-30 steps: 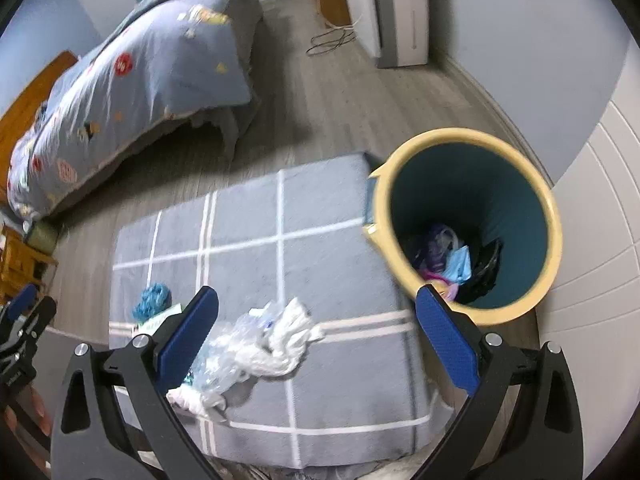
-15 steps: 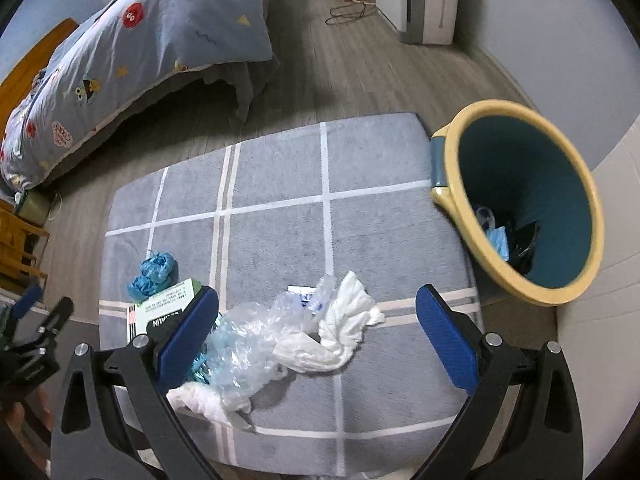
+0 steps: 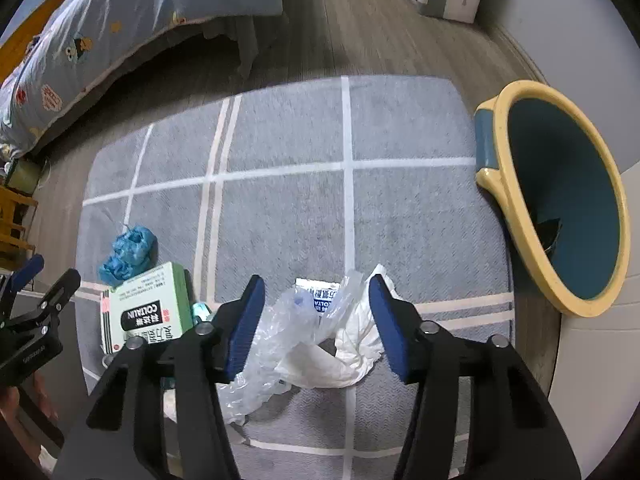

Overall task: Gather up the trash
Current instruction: 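Grasp the blue crumpled glove with the left tool while the right grasps the clear plastic bag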

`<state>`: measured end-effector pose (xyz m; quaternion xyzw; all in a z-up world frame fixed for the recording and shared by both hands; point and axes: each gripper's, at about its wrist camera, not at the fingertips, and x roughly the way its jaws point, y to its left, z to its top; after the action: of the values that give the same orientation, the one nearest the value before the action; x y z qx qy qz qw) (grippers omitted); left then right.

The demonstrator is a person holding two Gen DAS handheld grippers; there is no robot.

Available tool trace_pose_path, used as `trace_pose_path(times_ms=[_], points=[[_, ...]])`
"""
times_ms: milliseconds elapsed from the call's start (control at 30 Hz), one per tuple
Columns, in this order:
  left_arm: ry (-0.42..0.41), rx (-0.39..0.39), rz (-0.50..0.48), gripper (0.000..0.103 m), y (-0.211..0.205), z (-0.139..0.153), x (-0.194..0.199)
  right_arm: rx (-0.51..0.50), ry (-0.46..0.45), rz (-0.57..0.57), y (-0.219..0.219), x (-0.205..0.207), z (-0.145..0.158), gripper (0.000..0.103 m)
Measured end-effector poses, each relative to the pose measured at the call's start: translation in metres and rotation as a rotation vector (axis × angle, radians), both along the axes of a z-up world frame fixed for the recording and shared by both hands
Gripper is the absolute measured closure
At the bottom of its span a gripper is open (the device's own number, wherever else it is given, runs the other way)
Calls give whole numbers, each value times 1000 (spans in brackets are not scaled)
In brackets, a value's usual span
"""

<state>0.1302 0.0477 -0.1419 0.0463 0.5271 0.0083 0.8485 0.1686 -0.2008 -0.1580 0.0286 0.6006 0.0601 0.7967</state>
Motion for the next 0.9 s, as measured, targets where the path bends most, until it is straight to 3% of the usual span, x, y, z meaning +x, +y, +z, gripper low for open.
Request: trace_pose_path(times_ms=[133,200,267,367,567,900], points=[[10,-10,-1,6,0,-5,3,-1,30,0,-2,2,-11,70],[12,-19,3,7,0,-7,5,-2,41,3,-2,3,-17,91],[18,-26,2,8,0,-9,7,5,38,-1,-4,4,-19,99],[26,-22,-8,8,-2,-13,9,16,16,5,-5,3,-13,99],[43,-33,-13,12,-4,-22,16,83,-129,7,-9,5,34,99],[131,-75,-55,45,-24,-53,29,175,-220,29,-15,8,79,99]])
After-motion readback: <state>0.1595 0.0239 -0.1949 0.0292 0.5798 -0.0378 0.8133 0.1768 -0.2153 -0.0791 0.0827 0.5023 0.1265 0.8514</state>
